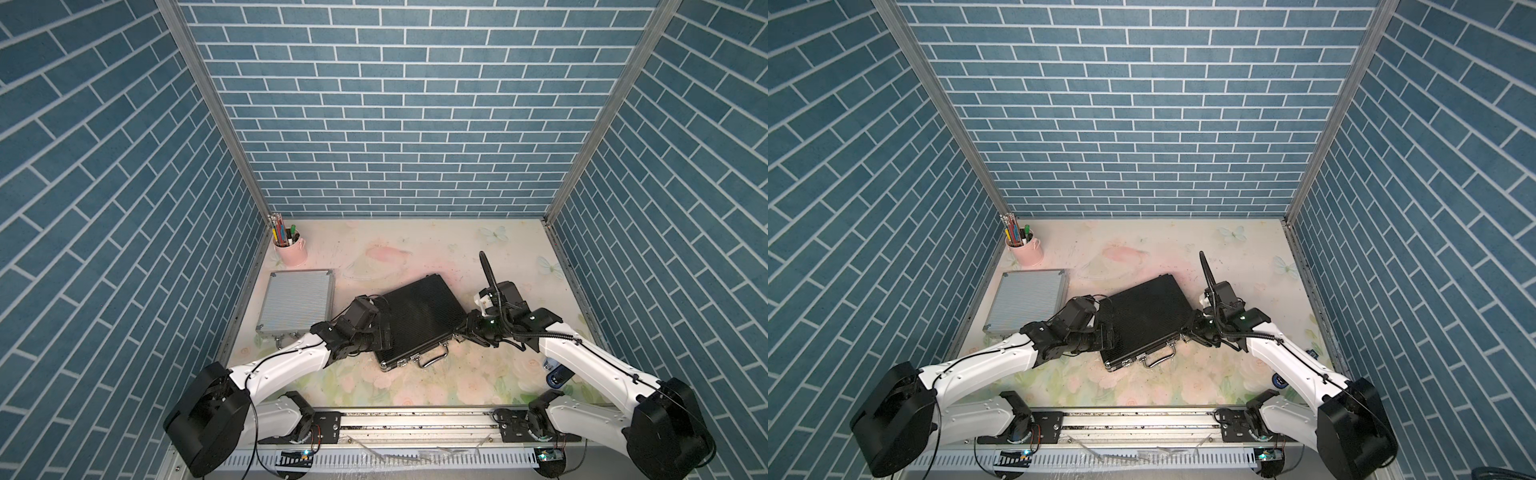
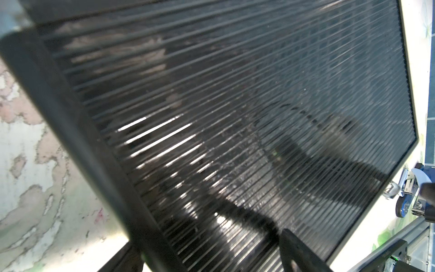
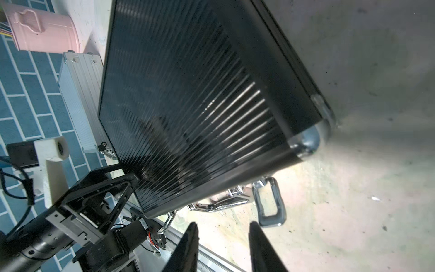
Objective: Close the poker set cases
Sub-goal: Fasten the fastener on the poker set case.
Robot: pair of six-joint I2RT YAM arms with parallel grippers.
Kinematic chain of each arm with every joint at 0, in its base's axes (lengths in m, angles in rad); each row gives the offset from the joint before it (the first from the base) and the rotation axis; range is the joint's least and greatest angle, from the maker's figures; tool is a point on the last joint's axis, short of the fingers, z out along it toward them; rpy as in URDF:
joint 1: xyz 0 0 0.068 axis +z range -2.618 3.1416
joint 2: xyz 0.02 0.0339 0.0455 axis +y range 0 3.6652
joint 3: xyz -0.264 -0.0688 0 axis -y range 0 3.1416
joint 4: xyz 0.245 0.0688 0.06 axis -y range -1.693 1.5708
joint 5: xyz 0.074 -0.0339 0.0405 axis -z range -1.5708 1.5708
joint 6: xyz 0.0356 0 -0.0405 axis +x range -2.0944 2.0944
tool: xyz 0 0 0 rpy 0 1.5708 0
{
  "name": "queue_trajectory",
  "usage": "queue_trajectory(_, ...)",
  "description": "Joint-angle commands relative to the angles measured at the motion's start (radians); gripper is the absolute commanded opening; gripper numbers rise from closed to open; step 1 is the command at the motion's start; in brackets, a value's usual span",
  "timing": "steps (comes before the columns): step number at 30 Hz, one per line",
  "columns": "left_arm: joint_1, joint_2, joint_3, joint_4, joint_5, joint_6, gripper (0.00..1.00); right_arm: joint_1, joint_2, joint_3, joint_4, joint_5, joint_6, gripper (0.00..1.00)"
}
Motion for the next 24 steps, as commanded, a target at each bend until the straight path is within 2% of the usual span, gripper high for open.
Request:
queue_trajectory(1, 0.005, 0.035, -0.014, -0.043, -0.025, 0.025, 0.88, 0.01, -0.026, -0.021, 0.033, 0.051, 0.085, 0.33)
queue_trajectory(11, 0.005, 0.037, -0.017, -0.048, -0.01, 0.027, 0.87, 0.01, -0.045, -0.083, 0.067, 0.091, 0.123, 0.19)
queue_trajectory(24, 0.005, 0.041, -0.018, -0.049, -0.001, 0.024, 0.88, 0.01, -0.039, -0.149, 0.138, 0.118, 0.161, 0.13)
